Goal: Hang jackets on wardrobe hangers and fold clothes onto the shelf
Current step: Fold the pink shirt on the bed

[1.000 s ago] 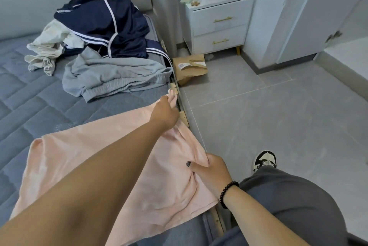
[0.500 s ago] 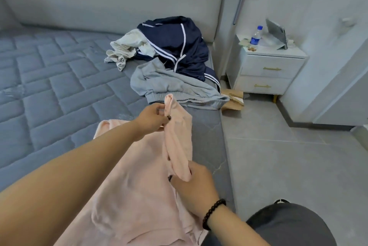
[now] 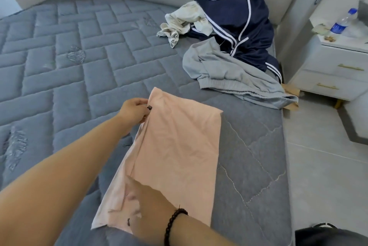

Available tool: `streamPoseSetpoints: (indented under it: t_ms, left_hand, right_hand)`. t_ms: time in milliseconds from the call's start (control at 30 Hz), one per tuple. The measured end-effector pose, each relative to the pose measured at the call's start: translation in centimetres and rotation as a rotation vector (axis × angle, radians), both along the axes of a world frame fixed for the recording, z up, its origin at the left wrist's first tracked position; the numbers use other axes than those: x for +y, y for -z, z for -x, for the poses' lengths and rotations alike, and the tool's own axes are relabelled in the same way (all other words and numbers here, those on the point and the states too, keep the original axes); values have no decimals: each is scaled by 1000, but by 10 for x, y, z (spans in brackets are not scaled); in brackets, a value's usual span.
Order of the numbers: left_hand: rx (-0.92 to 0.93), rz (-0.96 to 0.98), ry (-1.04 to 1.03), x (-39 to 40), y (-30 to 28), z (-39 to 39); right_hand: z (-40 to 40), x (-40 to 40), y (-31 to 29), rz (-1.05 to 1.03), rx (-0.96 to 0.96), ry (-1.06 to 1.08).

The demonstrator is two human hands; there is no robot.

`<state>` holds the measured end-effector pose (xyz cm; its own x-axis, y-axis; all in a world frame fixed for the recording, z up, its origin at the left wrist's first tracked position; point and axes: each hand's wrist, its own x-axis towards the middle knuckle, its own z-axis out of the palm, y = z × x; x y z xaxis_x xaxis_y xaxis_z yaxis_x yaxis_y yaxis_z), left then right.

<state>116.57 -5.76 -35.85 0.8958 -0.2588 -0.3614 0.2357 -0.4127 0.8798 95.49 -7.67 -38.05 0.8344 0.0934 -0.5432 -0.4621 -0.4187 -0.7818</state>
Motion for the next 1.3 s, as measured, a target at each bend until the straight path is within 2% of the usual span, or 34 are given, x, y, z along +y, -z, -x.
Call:
streamPoseSetpoints:
  t_ms: [33, 67, 133, 233, 300, 400, 533, 733, 867, 967, 1033, 1200, 1300]
  left_hand:
    - [-2, -8, -31, 0, 5, 1]
    - [-15, -29, -45, 1, 11, 1]
    - [-60, -92, -37, 0, 21, 4]
    - [-115, -209, -35, 3, 31, 14]
    - [-137, -291, -2, 10, 35, 27]
    - [-202, -431, 66, 29, 41, 52]
    - [-239, -468, -40, 56, 47, 90]
    - [-295, -588, -117, 92, 44, 149]
    - [-325, -665, -101, 106, 55, 171]
    - [-439, -709, -82, 109, 59, 180]
    - [-436, -758, -35, 110, 59, 183]
    - [-274, -682, 42, 103, 49, 203]
    - [-249, -659, 118, 97, 47, 226]
  right_hand:
    - [14, -2, 8, -49, 10, -12]
    - [28, -8, 15, 2, -83, -51]
    - [45, -25, 13, 61, -122, -40]
    - [56, -56, 5, -44, -152, 278]
    - [58, -79, 12, 52, -220, 440]
    - [62, -94, 24, 180, -181, 657]
    - [73, -89, 28, 204, -183, 846]
    - [92, -68, 30, 319, -35, 850]
    - [112, -58, 23, 229, 149, 739]
    - [121, -60, 21, 167, 139, 782]
    - [125, -67, 21, 131, 119, 805]
    - [141, -85, 9, 137, 93, 853]
    - [154, -99, -6, 158, 93, 833]
